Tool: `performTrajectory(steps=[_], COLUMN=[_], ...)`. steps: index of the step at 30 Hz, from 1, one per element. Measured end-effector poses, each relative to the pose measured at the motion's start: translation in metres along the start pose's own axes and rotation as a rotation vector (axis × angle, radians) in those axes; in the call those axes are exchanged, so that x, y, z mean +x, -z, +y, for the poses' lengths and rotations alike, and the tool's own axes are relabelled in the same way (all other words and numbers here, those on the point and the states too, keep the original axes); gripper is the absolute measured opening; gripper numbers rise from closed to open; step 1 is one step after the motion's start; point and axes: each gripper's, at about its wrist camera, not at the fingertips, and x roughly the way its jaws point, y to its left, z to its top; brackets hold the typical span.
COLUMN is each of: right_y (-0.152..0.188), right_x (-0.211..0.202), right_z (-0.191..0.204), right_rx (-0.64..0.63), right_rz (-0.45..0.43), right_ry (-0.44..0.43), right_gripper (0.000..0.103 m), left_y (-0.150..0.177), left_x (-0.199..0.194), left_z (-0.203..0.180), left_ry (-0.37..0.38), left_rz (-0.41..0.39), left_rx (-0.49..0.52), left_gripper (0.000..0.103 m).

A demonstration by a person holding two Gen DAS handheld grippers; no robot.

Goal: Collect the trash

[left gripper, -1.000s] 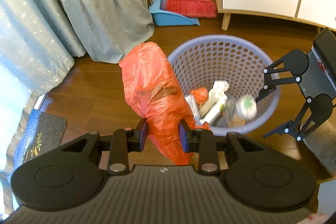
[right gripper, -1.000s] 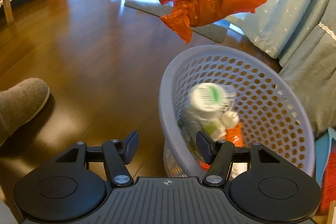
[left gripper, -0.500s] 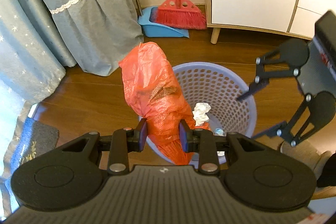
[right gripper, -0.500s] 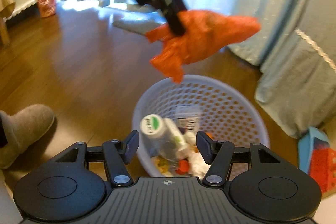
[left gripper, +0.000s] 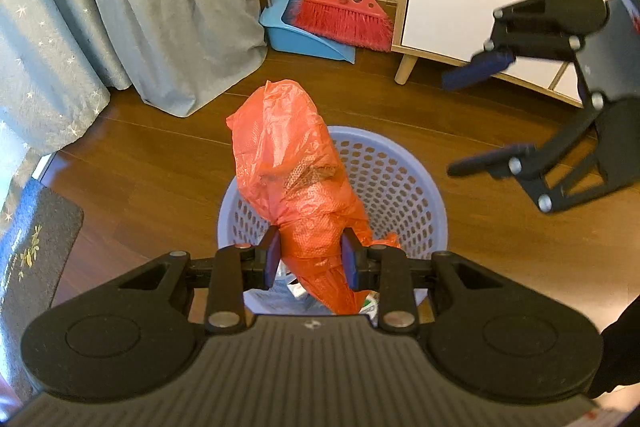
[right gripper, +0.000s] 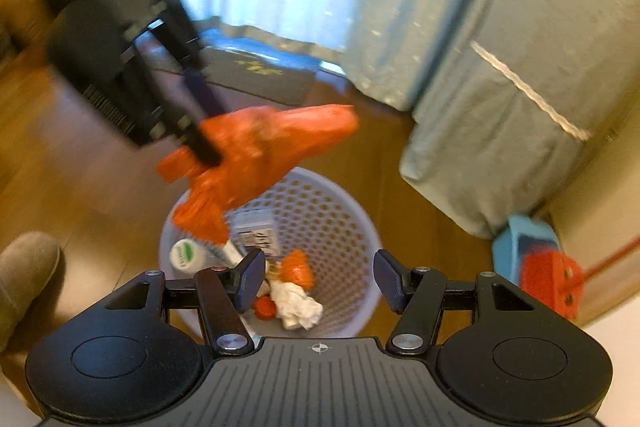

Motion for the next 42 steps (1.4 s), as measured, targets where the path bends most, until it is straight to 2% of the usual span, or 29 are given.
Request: performTrajectory(steps=[4,9,11,13,15,18,21,25,27,28,36,42], right_y=[-0.014,-0.011,-0.001,0.005,0.000,-0.012,-0.015,-0.014,-0.013,-0.012,-0.006,-0.003], right_x=[-0.011,-0.021,-0.021,-0.018,-0.019,-0.030,-0.030,-0.020,-0.020,-0.019,-0.009,-0.005], right_z=[-0.019,-0.033,-0.035,-0.040,-0.048,-0.055,-0.061,-0.063,-0.065,-0.066,-0.069,-0.062], right_rx=[0.216,0.536,0.623,0.694,0.711,0.691,0.723,0.715,0.707,0.713,0.729,0.704], right_rz=[0.065,0.068,0.055,0.062,0.069,0.026,0.010,0.033,0.030,0.027,0.047,0.066], right_ry=[0.075,0.121,0.122,0.087,0.080,0.134,0.138,0.137,0.152,0.161,0.153,0.153], right_gripper=[0.057,0.057,0.057,0.057,0.057,0.057,0.057,0.057,0.057,0.057,0.057,0.057], left_y=[-0.002,-0.002,-0.001,0.001,0.002,-0.001,-0.008,-0.011,-0.011,-0.012,-0.008,0.003], left_x=[-0.002,0.000,0.001,0.004,0.009,0.018,0.025,0.038,0.044,0.046,0.034,0.028], left_z=[-0.004,-0.009,-0.009,-0.009,-0.012,-0.013,-0.016,-0.022,-0.025,-0.024,-0.011,-0.004], left_ry=[0.006,0.005,0.011,0.023,0.023,0.035,0.049,0.073,0.071,0.058,0.022,0.001], left_rz=[0.000,0.001,0.000,-0.004,-0.006,-0.007,-0.020,-0.014,-0.013,-0.012,-0.034,-0.012], left_rx=[-0.062,-0.129,-0.161,-0.194,-0.188,-0.202,-0.216,-0.235,-0.240,-0.248,-0.267,-0.264], left_gripper=[0.027,0.027,0.027,0.027,0.027,0.027,0.027,0.027,0.033,0.044,0.047,0.056])
